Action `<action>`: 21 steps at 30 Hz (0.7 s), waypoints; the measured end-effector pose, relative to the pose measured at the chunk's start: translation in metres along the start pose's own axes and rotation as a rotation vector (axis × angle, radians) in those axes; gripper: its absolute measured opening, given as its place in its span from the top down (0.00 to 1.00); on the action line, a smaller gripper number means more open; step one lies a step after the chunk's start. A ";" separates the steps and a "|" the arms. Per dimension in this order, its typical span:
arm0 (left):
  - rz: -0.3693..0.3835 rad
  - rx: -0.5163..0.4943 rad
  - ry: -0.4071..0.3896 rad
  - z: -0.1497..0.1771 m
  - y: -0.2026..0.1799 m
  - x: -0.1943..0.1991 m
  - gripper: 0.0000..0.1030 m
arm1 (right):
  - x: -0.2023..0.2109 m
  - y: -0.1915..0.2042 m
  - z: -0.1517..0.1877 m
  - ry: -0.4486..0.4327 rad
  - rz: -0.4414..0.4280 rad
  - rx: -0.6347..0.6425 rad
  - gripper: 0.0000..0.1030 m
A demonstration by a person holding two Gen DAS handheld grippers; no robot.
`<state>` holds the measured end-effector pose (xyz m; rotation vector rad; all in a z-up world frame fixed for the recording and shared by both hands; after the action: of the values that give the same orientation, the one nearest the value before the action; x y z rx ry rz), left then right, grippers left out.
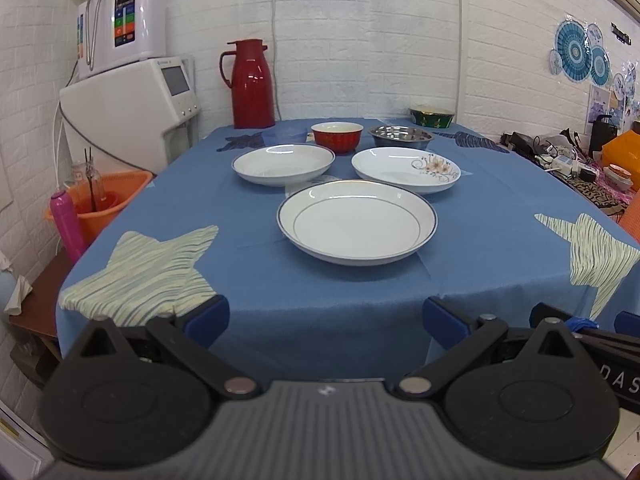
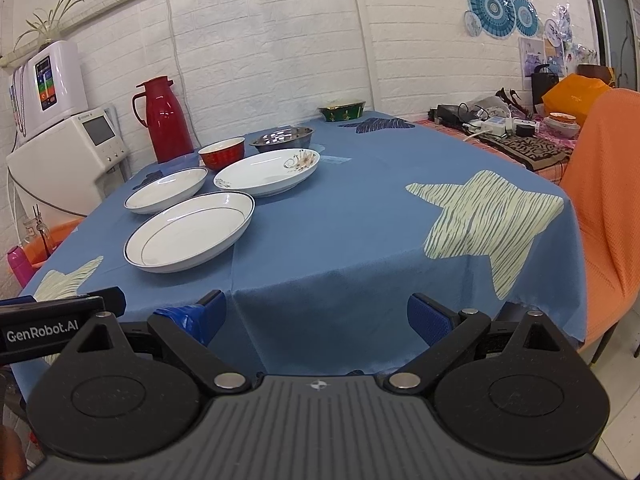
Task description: Organize plates and bowls
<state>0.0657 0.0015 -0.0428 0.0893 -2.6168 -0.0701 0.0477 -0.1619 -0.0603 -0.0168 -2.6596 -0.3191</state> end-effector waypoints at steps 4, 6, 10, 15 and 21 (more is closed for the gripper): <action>0.001 0.001 0.001 0.000 0.000 0.000 0.01 | 0.000 0.000 0.000 0.002 -0.002 -0.001 0.17; 0.003 0.003 0.004 0.000 0.000 0.000 0.01 | 0.000 0.000 0.000 0.001 -0.001 0.000 0.17; 0.002 0.002 0.005 0.000 -0.001 0.000 0.01 | 0.000 0.000 0.001 0.002 -0.001 -0.004 0.17; 0.004 0.005 0.008 0.000 -0.001 0.000 0.01 | 0.000 0.000 0.001 0.002 -0.002 -0.004 0.17; 0.004 0.006 0.012 0.001 0.000 0.000 0.01 | 0.000 0.001 0.002 0.004 -0.003 -0.005 0.17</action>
<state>0.0658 0.0015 -0.0435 0.0869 -2.6057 -0.0597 0.0471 -0.1609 -0.0616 -0.0138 -2.6552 -0.3261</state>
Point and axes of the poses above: each gripper's, at about its wrist camera, not at the fingertips, and x roughly against the way its jaws point, y to its left, z to its underside, the point moved 7 cm from there along -x, roughly the way its jaws point, and after that the axes turned 5 degrees about -z, right-handed, at the moved point
